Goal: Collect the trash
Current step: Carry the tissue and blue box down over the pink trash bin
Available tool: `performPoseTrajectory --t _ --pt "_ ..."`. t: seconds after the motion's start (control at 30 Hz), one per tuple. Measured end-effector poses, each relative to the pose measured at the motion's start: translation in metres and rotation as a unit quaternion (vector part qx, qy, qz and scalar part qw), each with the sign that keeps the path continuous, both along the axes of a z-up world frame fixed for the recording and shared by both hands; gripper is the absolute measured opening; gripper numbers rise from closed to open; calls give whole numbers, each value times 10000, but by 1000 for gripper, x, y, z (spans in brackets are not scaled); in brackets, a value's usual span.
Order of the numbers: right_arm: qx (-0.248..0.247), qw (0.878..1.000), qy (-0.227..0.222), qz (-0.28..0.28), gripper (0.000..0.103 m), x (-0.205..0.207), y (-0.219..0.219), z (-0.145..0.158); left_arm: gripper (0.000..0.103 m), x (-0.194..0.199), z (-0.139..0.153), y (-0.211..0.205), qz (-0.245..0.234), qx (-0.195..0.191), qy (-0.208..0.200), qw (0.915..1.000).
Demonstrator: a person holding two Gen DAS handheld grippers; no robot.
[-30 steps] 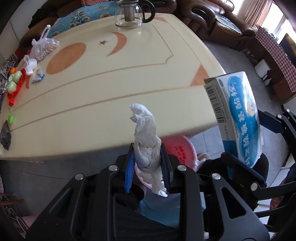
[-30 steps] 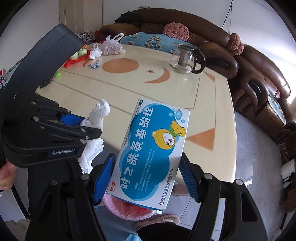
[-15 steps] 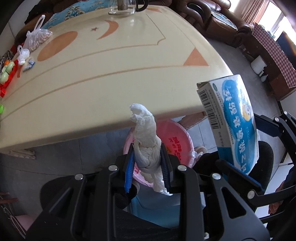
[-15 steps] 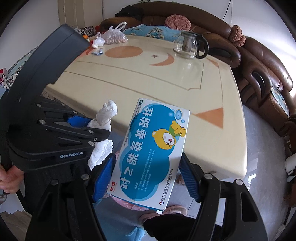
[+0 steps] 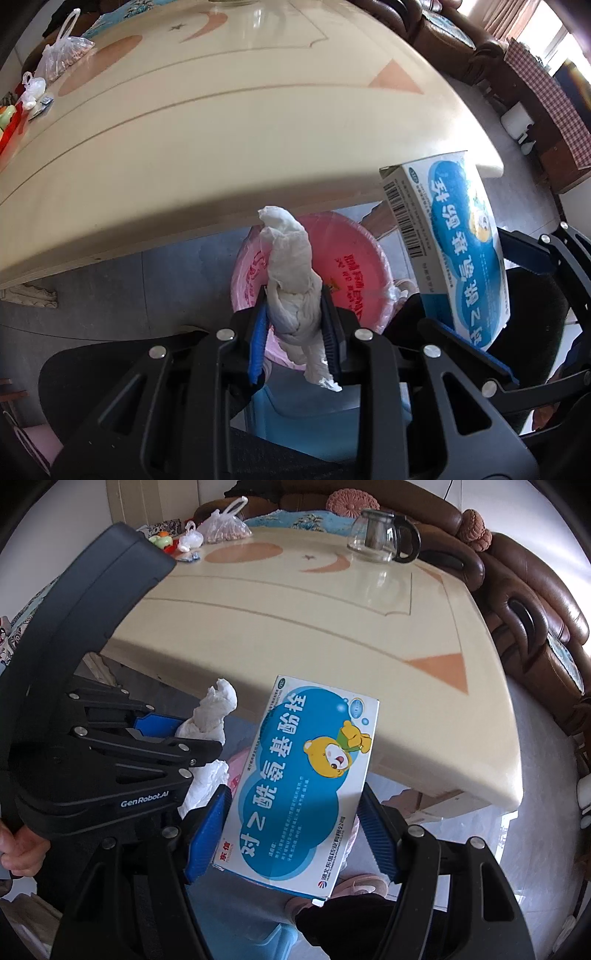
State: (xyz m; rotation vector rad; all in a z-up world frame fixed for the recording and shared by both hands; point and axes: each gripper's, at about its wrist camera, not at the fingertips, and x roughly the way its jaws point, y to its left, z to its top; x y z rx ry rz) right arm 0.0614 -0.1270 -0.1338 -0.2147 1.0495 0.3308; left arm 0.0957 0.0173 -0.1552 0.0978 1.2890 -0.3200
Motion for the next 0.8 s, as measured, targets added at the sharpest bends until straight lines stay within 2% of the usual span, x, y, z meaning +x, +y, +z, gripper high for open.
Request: performPoseTrajectory --t 0.47,0.8 --pt "-81 9984 524 -193 67 4 -7 -71 27 -1 -68 -18 -244 180 416 9987" --pt "65 9933 1007 -557 67 22 -20 -138 27 5 -123 -22 -70 408 759 9963"
